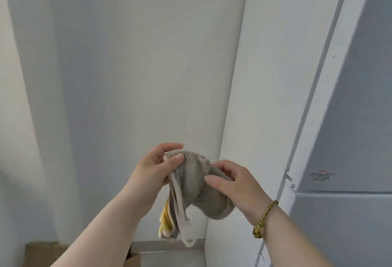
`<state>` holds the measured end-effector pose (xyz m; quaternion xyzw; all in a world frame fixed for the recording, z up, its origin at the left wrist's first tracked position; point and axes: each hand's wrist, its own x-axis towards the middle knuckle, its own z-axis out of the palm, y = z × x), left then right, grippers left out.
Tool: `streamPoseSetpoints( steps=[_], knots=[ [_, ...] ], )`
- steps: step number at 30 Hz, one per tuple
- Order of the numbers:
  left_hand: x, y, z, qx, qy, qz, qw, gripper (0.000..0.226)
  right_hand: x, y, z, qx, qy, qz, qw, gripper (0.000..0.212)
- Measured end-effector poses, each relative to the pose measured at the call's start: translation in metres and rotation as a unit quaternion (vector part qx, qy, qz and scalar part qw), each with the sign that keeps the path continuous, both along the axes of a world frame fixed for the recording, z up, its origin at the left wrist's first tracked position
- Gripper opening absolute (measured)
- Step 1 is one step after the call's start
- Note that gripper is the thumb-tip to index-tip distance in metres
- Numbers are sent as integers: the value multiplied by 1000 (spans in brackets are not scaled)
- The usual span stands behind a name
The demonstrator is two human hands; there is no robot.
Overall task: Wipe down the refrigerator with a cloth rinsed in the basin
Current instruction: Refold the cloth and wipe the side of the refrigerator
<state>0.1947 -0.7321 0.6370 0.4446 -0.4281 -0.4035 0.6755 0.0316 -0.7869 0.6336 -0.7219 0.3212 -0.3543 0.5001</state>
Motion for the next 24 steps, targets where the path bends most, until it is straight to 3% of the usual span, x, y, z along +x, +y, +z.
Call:
streamPoseSetpoints(
  steps=[4,8,13,16,18,21,24],
  knots=[
    [32,-41,-8,47,-31,22,998,13,38,-15,-2,-23,4,-120,993,17],
    [38,-74,-18,60,-28,46,997,25,57,-29,-11,65,-39,-214,974,11],
    [16,-84,-12,56,-51,-82,994,28,56,-39,-10,122,-47,-211,969,34],
    [11,-91,-5,36,-88,-174,980,49,44,-43,-1,111,-79,-231,963,15],
    [10,-98,4,16,-90,-226,970,44,34,-47,8,104,-106,-236,960,4],
    [2,-108,20,-19,-102,-218,970,25,21,-54,23,77,-116,-225,964,11],
    [-7,-119,30,-69,-114,-155,979,33,7,-58,37,44,-79,-207,974,21]
  ],
)
